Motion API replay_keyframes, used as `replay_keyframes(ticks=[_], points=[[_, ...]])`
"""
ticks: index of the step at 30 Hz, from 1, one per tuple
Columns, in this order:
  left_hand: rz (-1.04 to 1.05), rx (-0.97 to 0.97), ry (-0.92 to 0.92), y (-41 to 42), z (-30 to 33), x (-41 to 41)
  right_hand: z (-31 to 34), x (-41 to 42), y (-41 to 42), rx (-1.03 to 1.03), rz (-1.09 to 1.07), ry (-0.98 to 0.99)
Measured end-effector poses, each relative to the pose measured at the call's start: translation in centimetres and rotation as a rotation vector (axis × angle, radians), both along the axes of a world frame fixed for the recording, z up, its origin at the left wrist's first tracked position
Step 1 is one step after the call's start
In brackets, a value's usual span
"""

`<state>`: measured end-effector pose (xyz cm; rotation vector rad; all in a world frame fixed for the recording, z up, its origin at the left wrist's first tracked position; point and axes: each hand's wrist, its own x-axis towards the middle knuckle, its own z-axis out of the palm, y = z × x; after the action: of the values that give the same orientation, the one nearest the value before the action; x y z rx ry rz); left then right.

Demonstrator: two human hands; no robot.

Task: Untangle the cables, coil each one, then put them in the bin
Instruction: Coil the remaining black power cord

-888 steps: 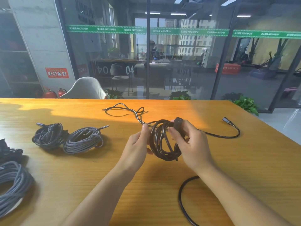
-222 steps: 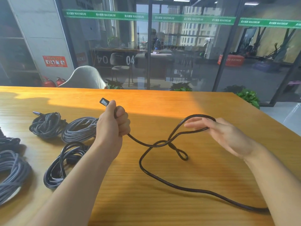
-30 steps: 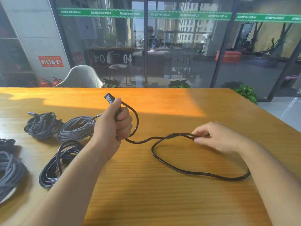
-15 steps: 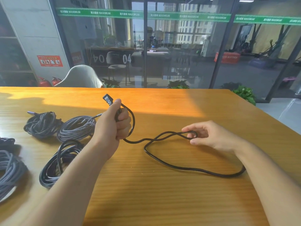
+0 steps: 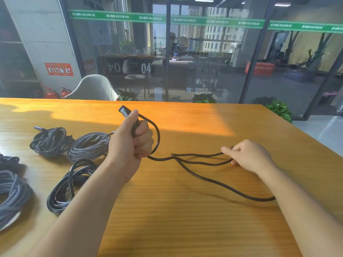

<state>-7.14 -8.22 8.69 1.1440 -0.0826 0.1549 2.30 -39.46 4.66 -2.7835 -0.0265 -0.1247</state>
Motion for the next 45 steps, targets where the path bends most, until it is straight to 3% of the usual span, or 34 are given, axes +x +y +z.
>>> replay_keyframes(ticks=[6,13,16,20,25,31,36,41,45], points=[[0.005,0.029,0.017,-0.2,0.0,-0.1,-0.7,-0.3,1.2,0.054,0.307,-0.224],[0.026,0.020,0.041,0.0,0.0,0.0,-0.1,-2.1,3.4,-0.130,0.452,-0.168],[0.009,0.032,0.047,-0.2,0.0,0.1,0.3,-3.5,4.9,-0.052,0.578,-0.296],[-0.031,-0.020,0.036,-0.4,-0.1,-0.1,-0.2,-4.2,6.7,-0.092,0.746,-0.208],[-0.070,-0.132,0.023,-0.3,0.2,-0.3,-1.6,-3.9,7.5,-0.019,0.723,-0.237],[-0.061,-0.136,0.015,-0.1,0.3,-0.2,-1.4,-2.1,6.2,-0.019,0.507,-0.326],[-0.010,-0.016,0.029,-0.1,0.0,0.0,-1.0,-0.7,3.0,0.013,0.417,-0.276],[0.017,0.047,0.043,-0.4,-0.3,0.0,-0.7,-0.3,2.2,-0.091,0.452,-0.088],[0.040,0.077,0.045,-0.5,-0.4,0.2,-0.9,-0.3,2.3,-0.097,0.465,-0.055]])
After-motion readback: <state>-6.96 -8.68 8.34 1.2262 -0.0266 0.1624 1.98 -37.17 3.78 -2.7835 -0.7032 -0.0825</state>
